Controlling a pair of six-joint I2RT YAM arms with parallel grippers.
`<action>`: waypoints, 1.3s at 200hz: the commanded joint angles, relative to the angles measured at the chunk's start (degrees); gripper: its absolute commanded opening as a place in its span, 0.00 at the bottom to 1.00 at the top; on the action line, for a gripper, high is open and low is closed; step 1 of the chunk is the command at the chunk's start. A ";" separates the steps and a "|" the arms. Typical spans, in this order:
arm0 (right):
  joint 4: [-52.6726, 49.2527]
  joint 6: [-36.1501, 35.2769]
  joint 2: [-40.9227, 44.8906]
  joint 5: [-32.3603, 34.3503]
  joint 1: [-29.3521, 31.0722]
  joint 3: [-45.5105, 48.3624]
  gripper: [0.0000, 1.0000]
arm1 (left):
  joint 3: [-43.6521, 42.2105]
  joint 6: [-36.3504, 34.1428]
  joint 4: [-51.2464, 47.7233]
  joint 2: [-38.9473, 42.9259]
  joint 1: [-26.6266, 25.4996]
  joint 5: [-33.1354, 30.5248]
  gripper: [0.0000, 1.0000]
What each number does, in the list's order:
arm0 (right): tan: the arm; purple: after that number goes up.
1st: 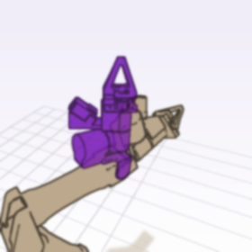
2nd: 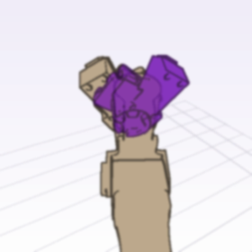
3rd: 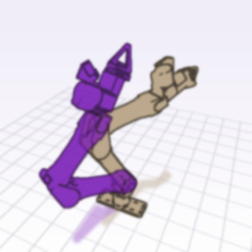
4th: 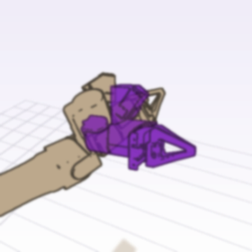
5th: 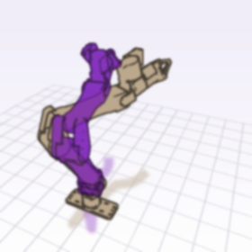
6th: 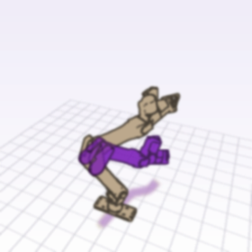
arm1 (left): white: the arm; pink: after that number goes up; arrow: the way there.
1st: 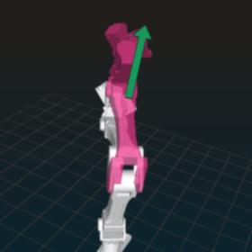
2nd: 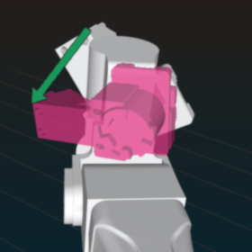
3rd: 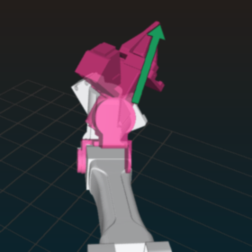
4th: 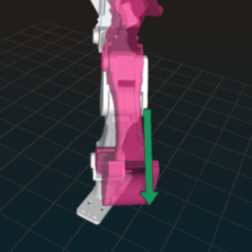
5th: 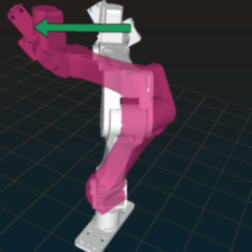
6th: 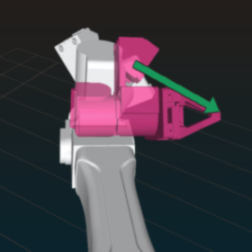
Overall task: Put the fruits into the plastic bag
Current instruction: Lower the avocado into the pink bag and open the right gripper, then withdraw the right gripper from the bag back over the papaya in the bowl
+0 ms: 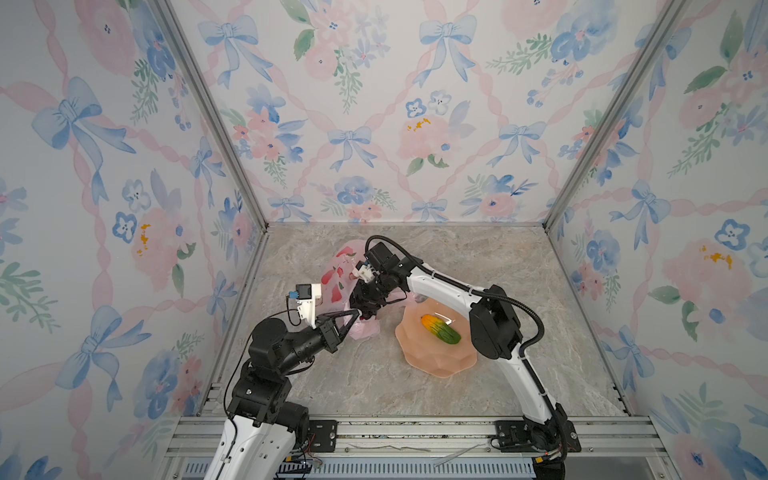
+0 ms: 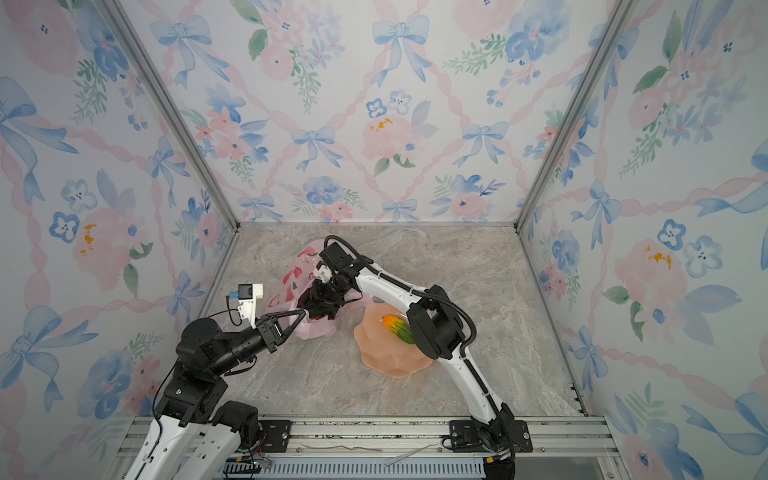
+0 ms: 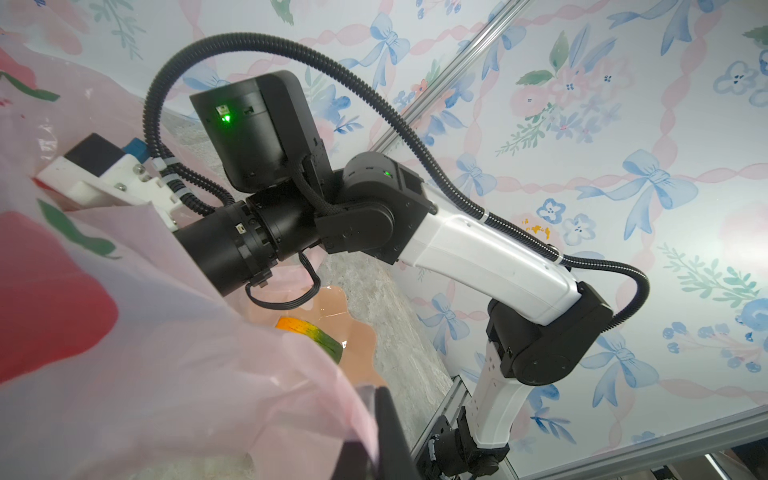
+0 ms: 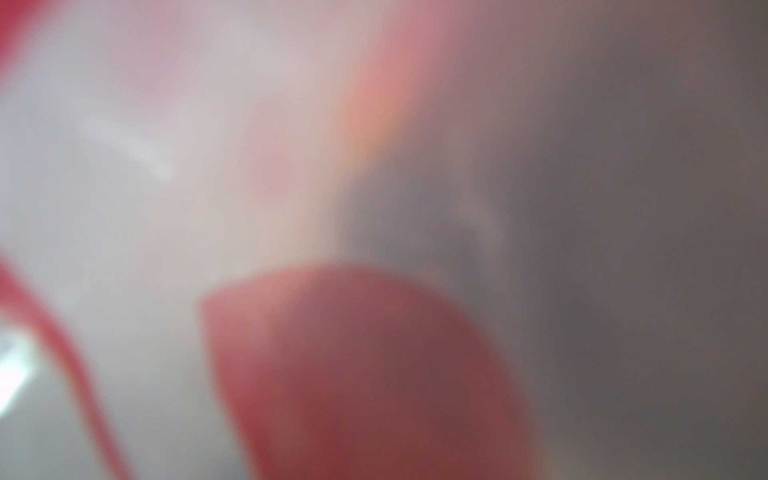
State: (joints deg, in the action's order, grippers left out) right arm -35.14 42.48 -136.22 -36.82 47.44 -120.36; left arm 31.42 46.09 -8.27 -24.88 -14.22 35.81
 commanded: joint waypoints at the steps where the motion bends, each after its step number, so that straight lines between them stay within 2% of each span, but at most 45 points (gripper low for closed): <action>1: 0.80 1.79 -1.92 0.08 0.47 -2.25 0.53 | -1.13 0.52 1.42 1.05 -0.28 0.14 0.00; 45: 0.98 1.57 -1.78 -0.01 0.46 -2.34 0.68 | -1.72 0.76 1.44 1.11 -0.27 -0.43 0.00; 87: 1.99 1.29 -0.81 -0.37 0.39 -1.92 0.79 | -2.20 1.12 1.41 1.63 -0.27 -1.05 0.00; 157: 0.42 -1.59 2.65 1.25 0.55 -0.94 0.82 | -2.95 1.74 1.08 2.46 -0.28 -2.92 0.00; 216: -7.73 -10.08 9.38 7.50 0.81 0.93 0.87 | -2.98 2.35 -0.20 1.94 -0.26 -6.78 0.00; 260: -10.98 -13.89 15.74 11.34 0.64 4.44 0.88 | -2.51 2.48 -0.19 0.77 -0.20 -7.60 0.00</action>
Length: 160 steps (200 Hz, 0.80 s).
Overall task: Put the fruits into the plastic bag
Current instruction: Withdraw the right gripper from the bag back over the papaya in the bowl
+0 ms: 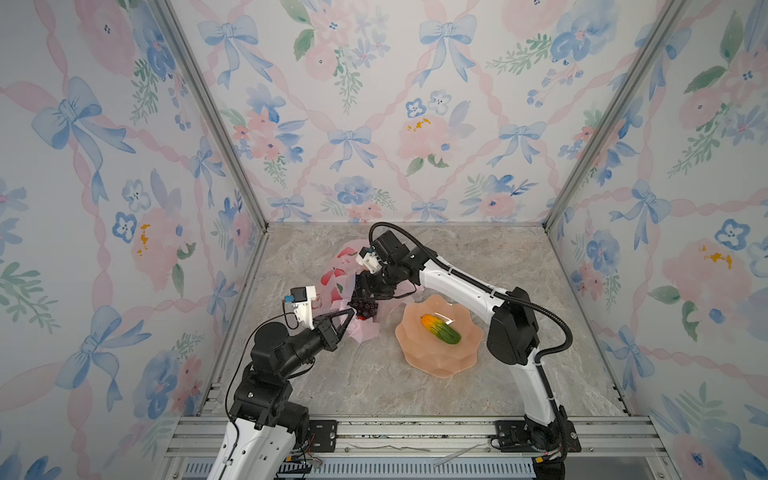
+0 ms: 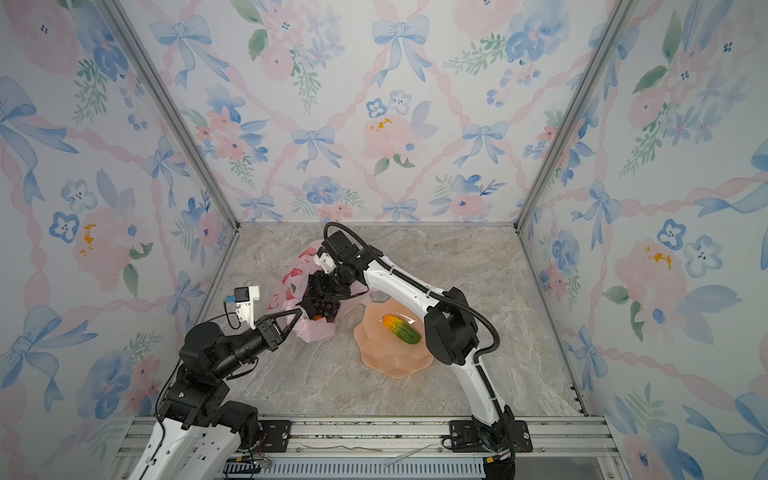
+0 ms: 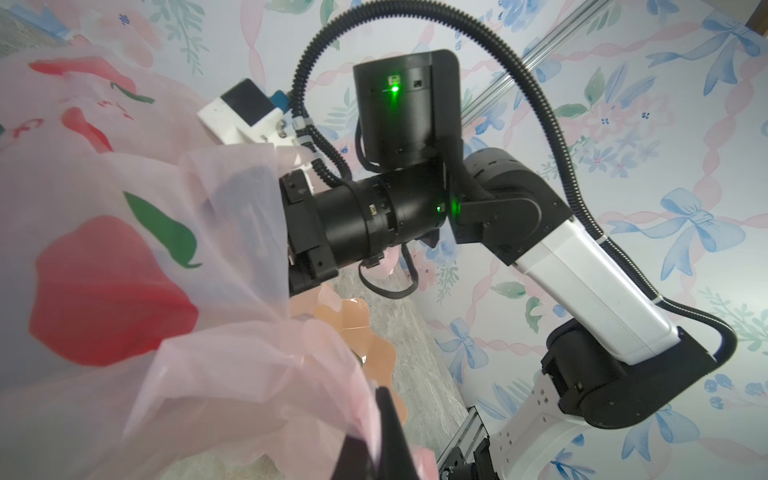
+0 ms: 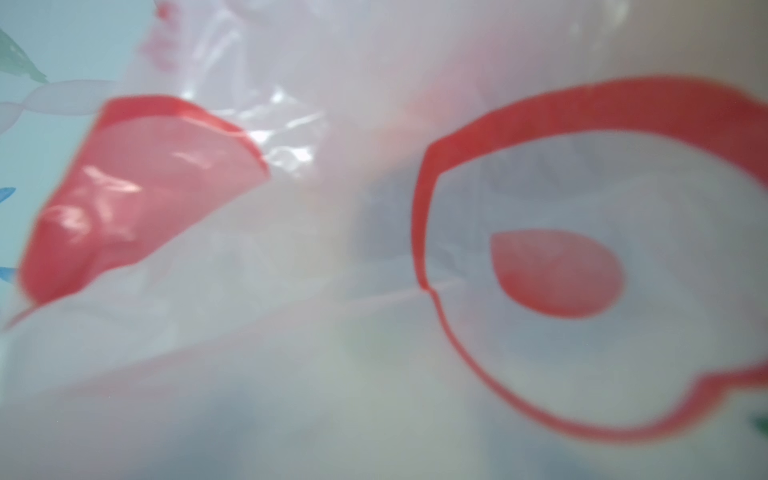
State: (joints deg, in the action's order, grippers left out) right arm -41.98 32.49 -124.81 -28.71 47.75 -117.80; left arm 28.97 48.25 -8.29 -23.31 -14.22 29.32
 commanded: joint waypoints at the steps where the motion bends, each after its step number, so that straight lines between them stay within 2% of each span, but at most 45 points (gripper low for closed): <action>1: -4.20 -3.96 4.50 3.27 0.33 1.87 0.88 | -0.06 0.29 -0.16 -0.79 -0.20 -1.15 0.00; 103: -8.76 -7.30 19.04 6.31 0.16 3.90 0.88 | 0.53 0.44 -0.14 -1.22 -0.20 -2.16 0.00; 160: -9.26 -8.83 33.20 10.63 -4.08 14.63 0.88 | 0.50 0.11 -0.14 -1.47 -0.20 -2.25 0.00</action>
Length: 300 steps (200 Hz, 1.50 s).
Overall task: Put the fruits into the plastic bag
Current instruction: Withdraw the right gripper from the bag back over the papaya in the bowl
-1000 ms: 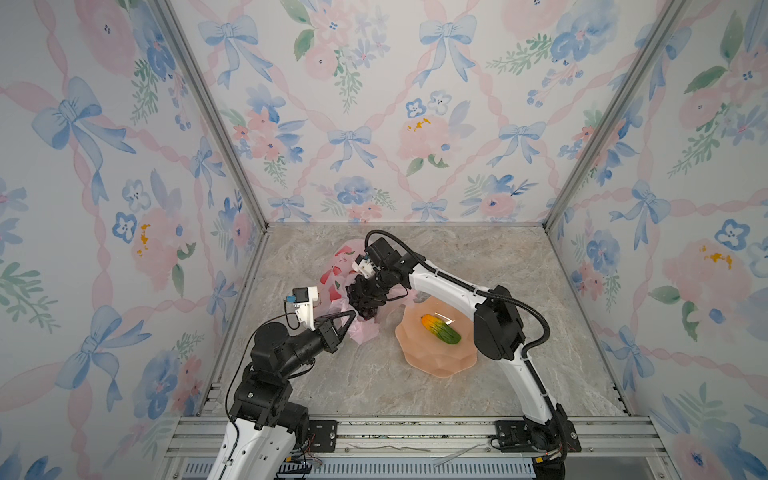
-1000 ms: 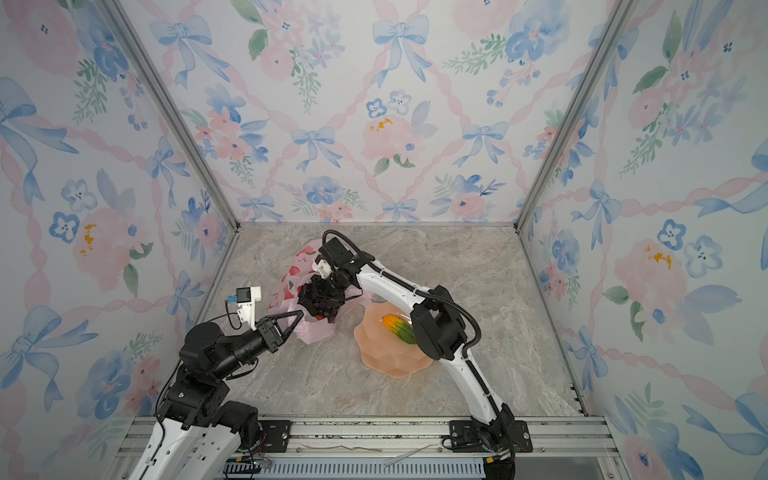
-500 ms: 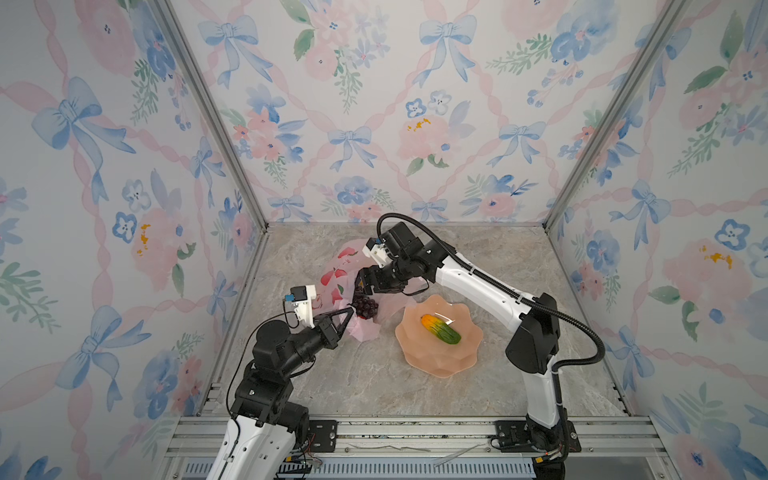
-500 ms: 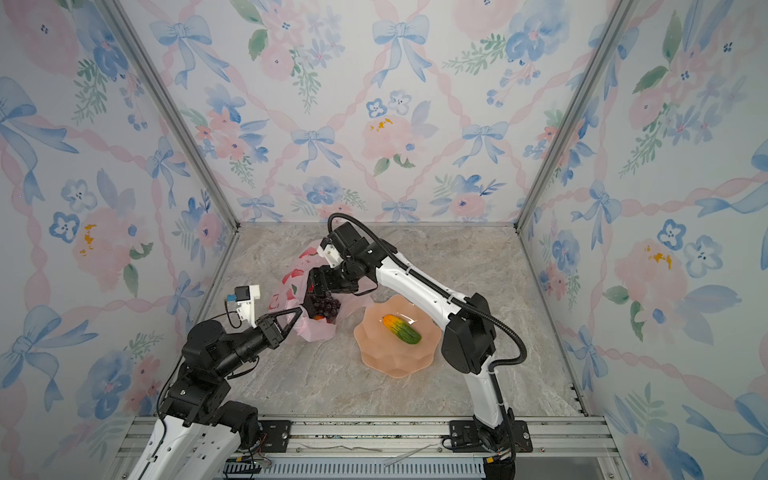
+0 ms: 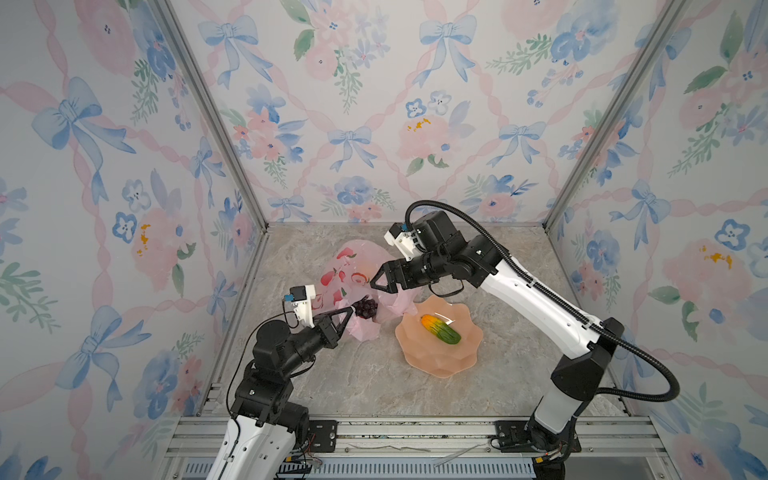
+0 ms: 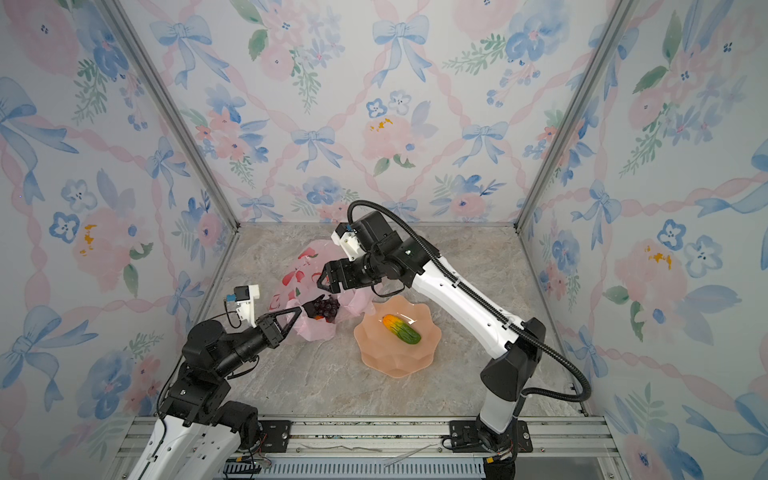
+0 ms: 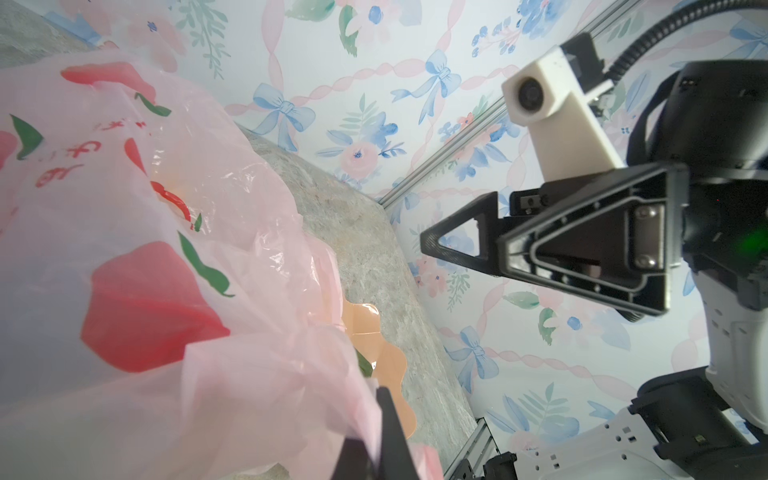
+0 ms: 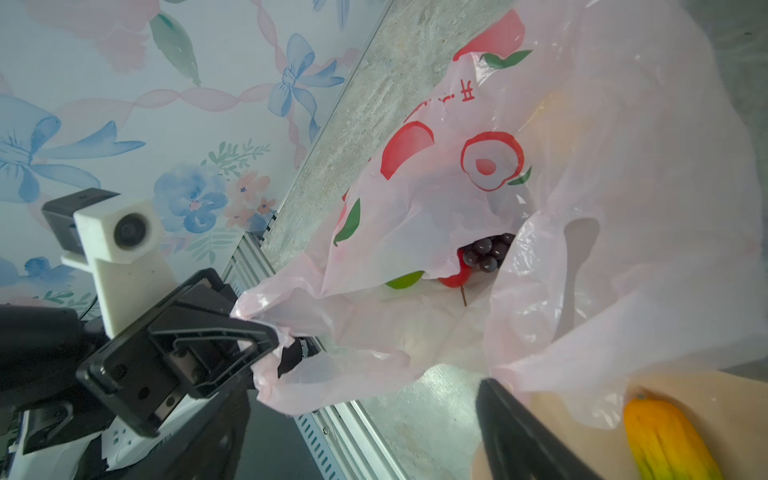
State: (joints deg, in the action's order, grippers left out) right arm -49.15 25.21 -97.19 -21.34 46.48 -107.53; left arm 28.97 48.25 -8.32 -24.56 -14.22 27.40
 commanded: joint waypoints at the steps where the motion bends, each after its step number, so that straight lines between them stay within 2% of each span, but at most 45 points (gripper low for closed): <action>1: -2.05 -1.56 5.85 3.34 -2.98 4.65 0.88 | 0.49 0.10 -0.12 -0.27 -0.15 -0.28 0.00; 51: -5.07 -3.44 17.45 6.06 -11.78 18.08 0.91 | 1.09 -0.69 -0.13 -1.40 -0.13 0.02 0.00; 95: -10.14 -5.93 21.84 10.71 -15.85 24.67 0.93 | 2.73 -1.71 -0.06 -3.71 -0.10 0.55 0.00; 151: -14.30 -8.76 19.70 15.00 -15.81 26.53 0.96 | 3.44 -2.11 -0.08 -5.28 -0.11 0.95 0.00; 156: -14.40 -8.90 19.40 14.96 -15.81 26.60 1.00 | 3.50 -2.15 -0.12 -5.43 -0.14 0.99 0.00; 164: -14.44 -8.97 18.83 14.78 -15.81 26.73 0.96 | 3.63 -2.19 -0.08 -5.61 -0.12 1.03 0.00; 300: -11.58 -9.93 11.33 10.89 -13.19 29.25 0.97 | 5.34 -2.20 -0.11 -7.46 -0.20 1.78 0.00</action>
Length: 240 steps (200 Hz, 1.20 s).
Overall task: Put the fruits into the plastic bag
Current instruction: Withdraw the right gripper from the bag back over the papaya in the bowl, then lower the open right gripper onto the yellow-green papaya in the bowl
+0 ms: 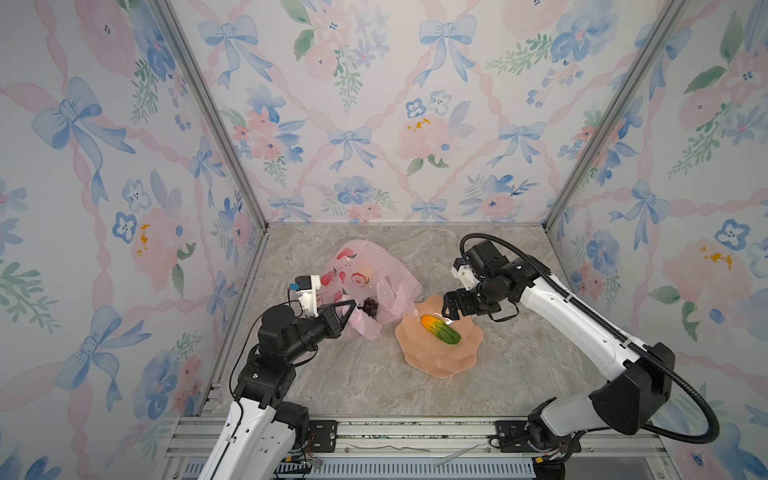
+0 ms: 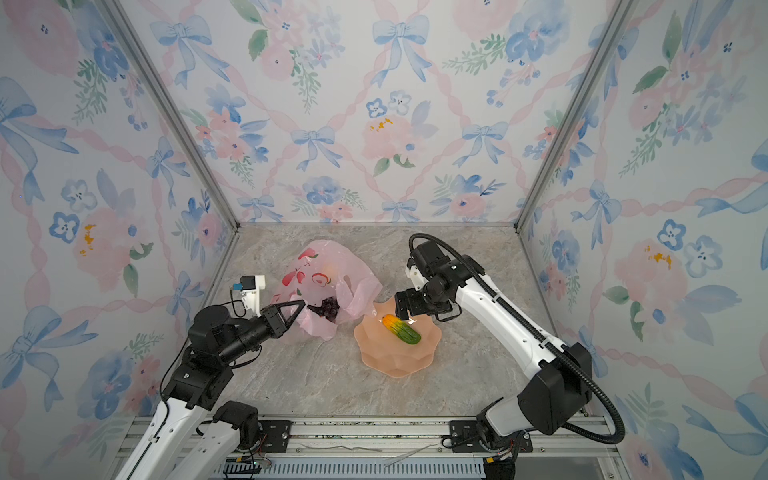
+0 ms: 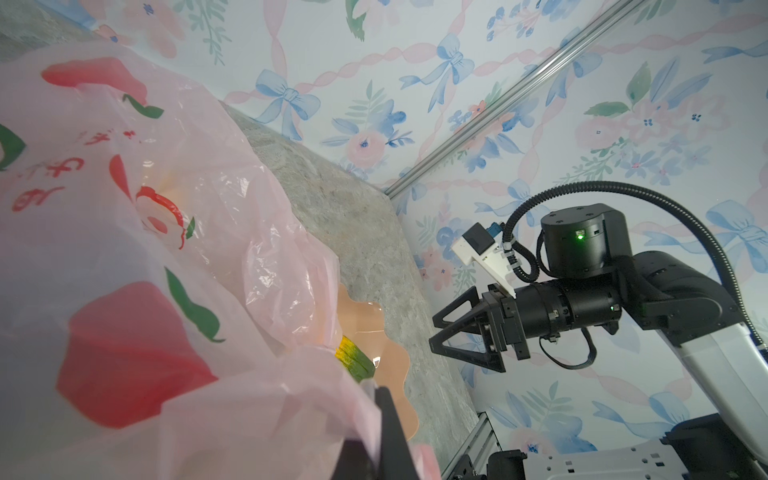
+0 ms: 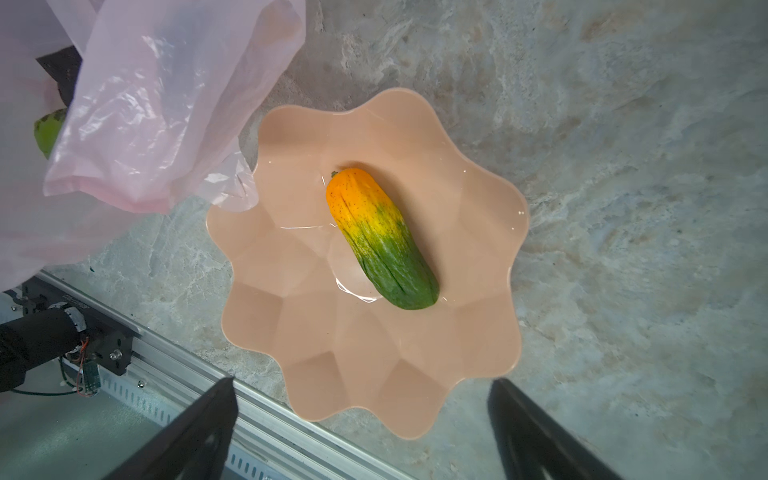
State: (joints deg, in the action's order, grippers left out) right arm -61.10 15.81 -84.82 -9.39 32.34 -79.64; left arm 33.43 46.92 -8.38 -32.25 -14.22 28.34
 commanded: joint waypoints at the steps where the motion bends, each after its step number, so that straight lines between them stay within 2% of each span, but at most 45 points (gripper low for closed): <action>1: 0.46 -0.53 -1.13 -1.11 0.96 1.39 0.96 | 0.82 -0.86 -0.04 0.25 -0.20 0.84 0.00; 137: 1.53 -1.94 -5.34 -3.00 2.49 1.76 0.96 | -1.28 2.54 -0.04 1.53 -0.20 2.60 0.00; 215: 4.14 -2.37 -9.67 -4.67 2.82 3.05 0.96 | -2.33 3.27 -0.14 3.24 -0.17 2.25 0.00; 240: 5.37 -2.71 -13.37 -5.29 3.08 3.41 0.97 | -2.42 3.36 -0.16 3.37 -0.20 2.16 0.00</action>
State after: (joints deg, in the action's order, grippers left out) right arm -57.04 14.02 -95.42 -13.58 34.68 -77.47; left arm 31.88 49.78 -8.49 -29.65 -14.22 30.02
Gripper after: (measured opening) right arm 0.965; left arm 0.050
